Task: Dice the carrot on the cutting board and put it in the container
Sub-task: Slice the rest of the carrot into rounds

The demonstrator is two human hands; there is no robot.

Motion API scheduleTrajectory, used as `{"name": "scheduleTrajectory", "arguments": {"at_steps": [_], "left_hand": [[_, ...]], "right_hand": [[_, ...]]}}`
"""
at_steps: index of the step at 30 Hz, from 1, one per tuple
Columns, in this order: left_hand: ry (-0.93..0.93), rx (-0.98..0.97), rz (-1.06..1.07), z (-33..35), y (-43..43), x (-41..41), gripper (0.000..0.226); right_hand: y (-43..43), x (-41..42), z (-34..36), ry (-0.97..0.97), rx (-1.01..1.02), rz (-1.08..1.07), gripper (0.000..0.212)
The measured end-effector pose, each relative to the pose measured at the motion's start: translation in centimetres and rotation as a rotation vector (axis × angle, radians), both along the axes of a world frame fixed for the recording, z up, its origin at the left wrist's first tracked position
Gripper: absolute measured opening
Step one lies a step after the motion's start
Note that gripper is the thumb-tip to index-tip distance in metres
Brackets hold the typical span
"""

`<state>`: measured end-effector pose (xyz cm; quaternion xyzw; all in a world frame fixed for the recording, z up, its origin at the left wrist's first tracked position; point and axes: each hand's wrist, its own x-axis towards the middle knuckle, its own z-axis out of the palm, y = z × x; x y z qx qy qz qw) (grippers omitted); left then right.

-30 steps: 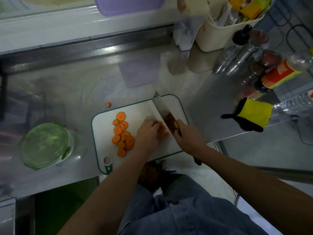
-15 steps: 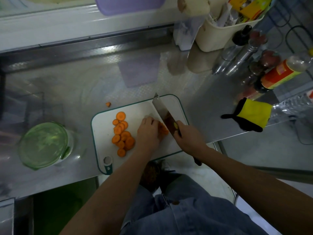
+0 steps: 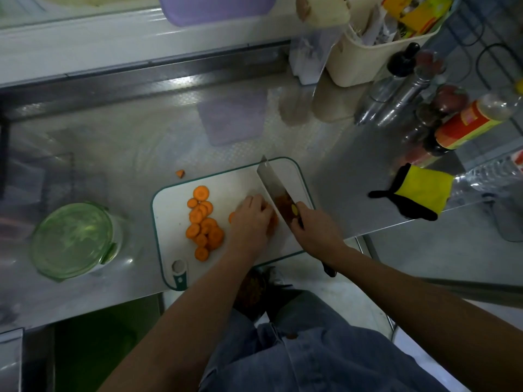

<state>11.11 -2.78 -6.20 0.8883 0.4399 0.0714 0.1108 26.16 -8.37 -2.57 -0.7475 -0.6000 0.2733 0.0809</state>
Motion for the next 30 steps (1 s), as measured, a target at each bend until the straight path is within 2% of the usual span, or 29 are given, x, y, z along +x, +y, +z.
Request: {"name": "scheduleTrajectory", "arguments": {"at_steps": [7,15,20,25,30], "left_hand": [[-0.004,-0.057,0.122,0.1,-0.3,-0.3,0.025],[-0.098,-0.127,0.183,-0.2,-0.4,-0.7,0.047],[-0.112,-0.163,0.22,-0.9,-0.4,-0.5,0.027],[-0.155,-0.151,0.23,-1.7,-0.3,-0.4,0.024],[-0.18,-0.145,0.196,-2.1,-0.1,-0.6,0.01]], "right_hand": [[-0.1,-0.6,0.2,-0.017,0.012,0.024,0.01],[0.0,-0.5,0.3,-0.005,0.036,0.042,0.014],[0.5,-0.8,1.0,-0.078,-0.007,0.116,0.02],[0.6,-0.8,1.0,-0.074,-0.031,0.135,0.022],[0.6,-1.0,0.4,-0.064,-0.055,0.153,0.021]]}}
